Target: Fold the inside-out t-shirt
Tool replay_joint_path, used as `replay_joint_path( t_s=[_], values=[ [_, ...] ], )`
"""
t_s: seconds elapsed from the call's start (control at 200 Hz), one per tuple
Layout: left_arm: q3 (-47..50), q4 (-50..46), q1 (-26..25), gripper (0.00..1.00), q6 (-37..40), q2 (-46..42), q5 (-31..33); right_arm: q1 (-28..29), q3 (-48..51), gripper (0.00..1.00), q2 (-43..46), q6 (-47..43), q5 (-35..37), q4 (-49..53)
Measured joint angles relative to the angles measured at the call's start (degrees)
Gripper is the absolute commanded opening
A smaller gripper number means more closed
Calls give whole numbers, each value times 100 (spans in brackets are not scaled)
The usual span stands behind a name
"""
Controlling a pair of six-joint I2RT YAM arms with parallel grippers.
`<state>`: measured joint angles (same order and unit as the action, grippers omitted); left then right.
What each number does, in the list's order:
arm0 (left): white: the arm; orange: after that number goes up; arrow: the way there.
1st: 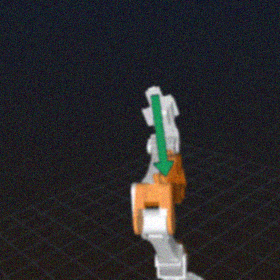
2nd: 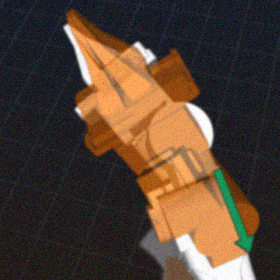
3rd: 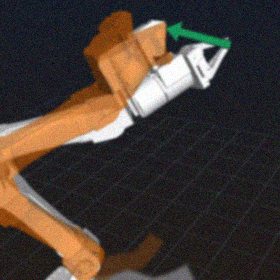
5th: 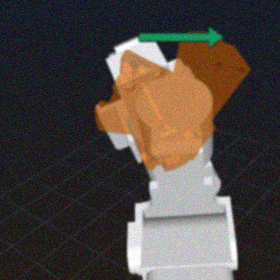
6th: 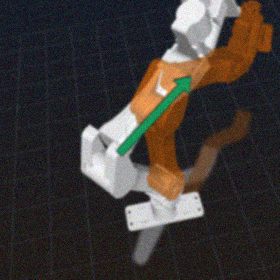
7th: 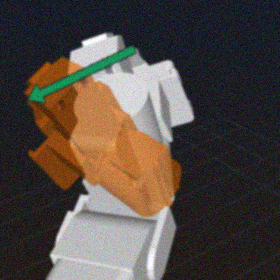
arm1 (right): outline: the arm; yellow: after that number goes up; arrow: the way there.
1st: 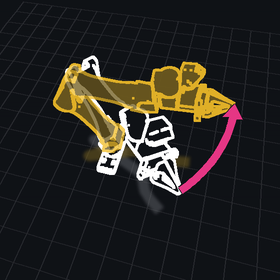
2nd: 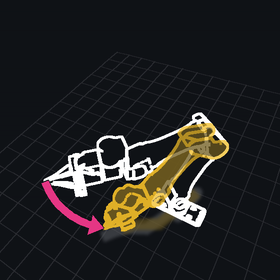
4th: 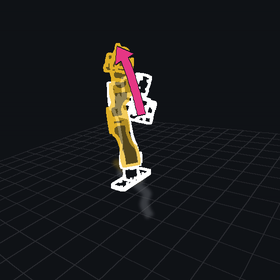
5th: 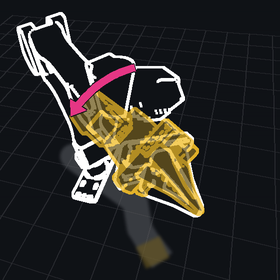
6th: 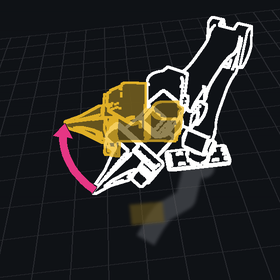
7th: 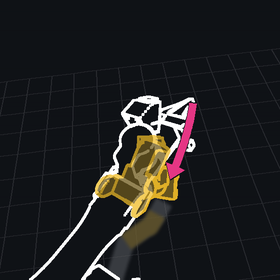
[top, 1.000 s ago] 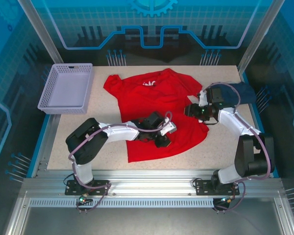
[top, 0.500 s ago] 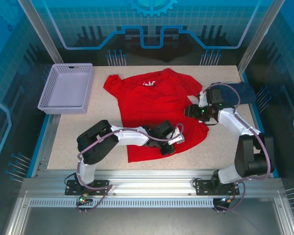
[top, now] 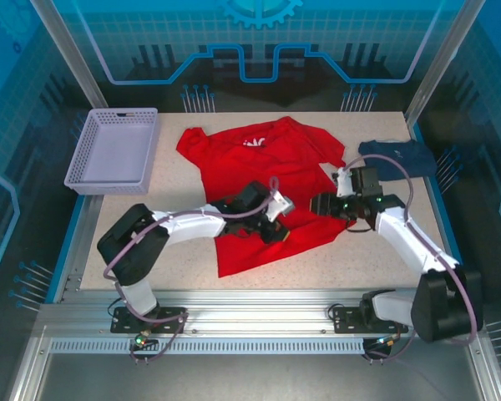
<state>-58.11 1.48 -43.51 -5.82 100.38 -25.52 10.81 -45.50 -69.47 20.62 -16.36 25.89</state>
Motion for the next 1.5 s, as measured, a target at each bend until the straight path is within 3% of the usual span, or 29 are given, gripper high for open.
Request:
replay_joint_path(
  t_s=[0.105, 0.37, 0.545, 0.7, 0.78, 0.895, 1.06, 1.251, 1.501],
  values=[
    [33, 225, 291, 0, -387, -20, -236, 507, 398, 68, 431, -28, 74, -39],
    [199, 553, 498, 0, -1091, -37, -551, 820, 1366, 78, 1102, 225, 103, -407],
    [232, 656, 527, 0, -1235, -74, -588, 1084, 1521, 80, 999, 201, 452, -890],
    [238, 656, 527, 0, -1292, -96, -584, 1373, 1526, 76, 413, 90, 852, -1552],
    [249, 658, 527, 0, -1338, -129, -579, 1582, 1545, 67, 118, 37, 960, -1862],
    [284, 654, 529, 0, -1355, -168, -535, 1727, 1552, 33, -199, -33, 1088, -2262],
    [356, 636, 538, 0, -1322, -170, -382, 1764, 1563, 0, -319, -74, 1342, -2638],
    [431, 660, 553, 0, -1204, -151, -293, 1768, 1567, 0, -350, -114, 1403, -3003],
    [431, 754, 553, 26, -1062, 153, -293, 1768, 1567, 0, -546, -111, 1403, -3154]
  ],
)
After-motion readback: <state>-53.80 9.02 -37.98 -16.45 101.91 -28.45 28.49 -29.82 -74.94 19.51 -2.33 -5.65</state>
